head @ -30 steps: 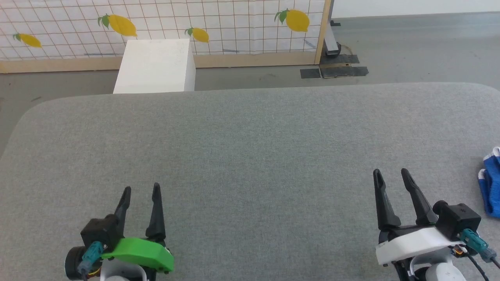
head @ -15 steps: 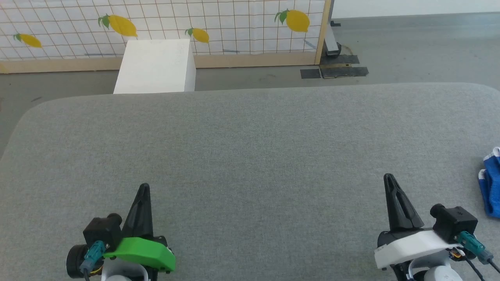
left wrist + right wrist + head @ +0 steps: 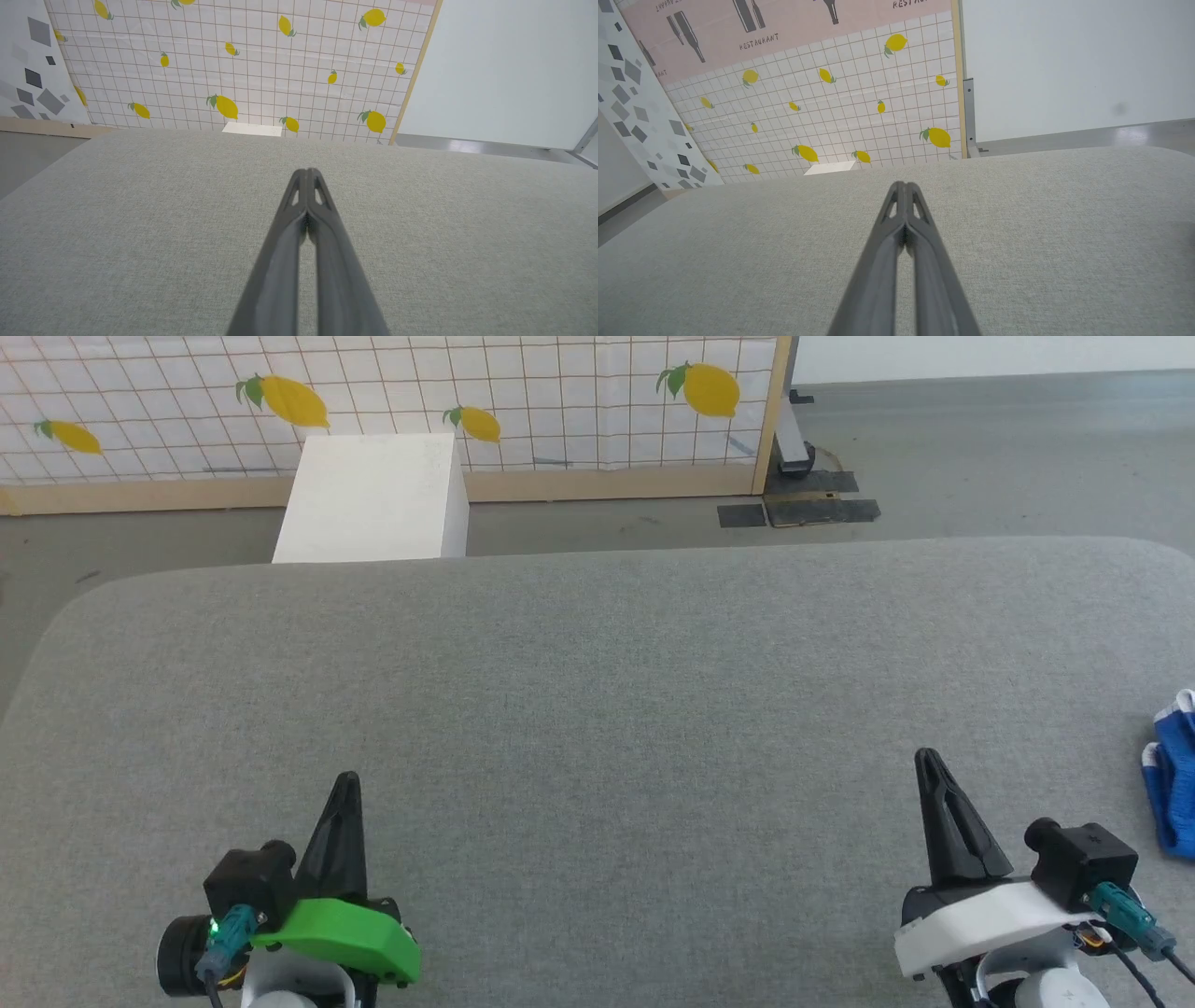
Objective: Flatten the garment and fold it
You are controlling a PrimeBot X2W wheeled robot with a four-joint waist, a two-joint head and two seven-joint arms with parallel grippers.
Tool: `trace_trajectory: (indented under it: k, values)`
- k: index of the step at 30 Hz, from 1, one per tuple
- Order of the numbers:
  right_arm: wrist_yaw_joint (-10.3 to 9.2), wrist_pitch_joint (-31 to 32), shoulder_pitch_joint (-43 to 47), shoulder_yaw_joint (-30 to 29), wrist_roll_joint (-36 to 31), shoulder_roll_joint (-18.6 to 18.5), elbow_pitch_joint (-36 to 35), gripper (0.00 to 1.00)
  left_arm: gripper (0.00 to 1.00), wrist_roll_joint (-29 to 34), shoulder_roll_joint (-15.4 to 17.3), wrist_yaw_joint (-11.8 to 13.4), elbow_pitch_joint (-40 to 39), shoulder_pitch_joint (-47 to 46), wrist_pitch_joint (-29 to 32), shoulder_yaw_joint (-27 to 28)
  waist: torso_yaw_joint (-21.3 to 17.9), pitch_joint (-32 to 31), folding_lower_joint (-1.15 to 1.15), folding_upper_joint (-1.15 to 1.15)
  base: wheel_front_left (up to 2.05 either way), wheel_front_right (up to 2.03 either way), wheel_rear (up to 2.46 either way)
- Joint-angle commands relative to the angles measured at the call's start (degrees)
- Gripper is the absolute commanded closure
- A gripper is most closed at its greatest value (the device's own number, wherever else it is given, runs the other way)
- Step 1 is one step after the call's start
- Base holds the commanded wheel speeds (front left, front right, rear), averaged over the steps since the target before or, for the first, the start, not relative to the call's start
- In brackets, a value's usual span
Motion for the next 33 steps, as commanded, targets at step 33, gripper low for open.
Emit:
trace_trajectory:
  k: [33]
  values:
    - [-0.04,4.6,0.6,-0.4,-4.9,0.0,-3.6,1.00,1.00,4.5,-0.9,0.9,-3.1,0.5,4.5,0.9,0.0,-0.8,0.00,0.00,0.00,0.00,0.00]
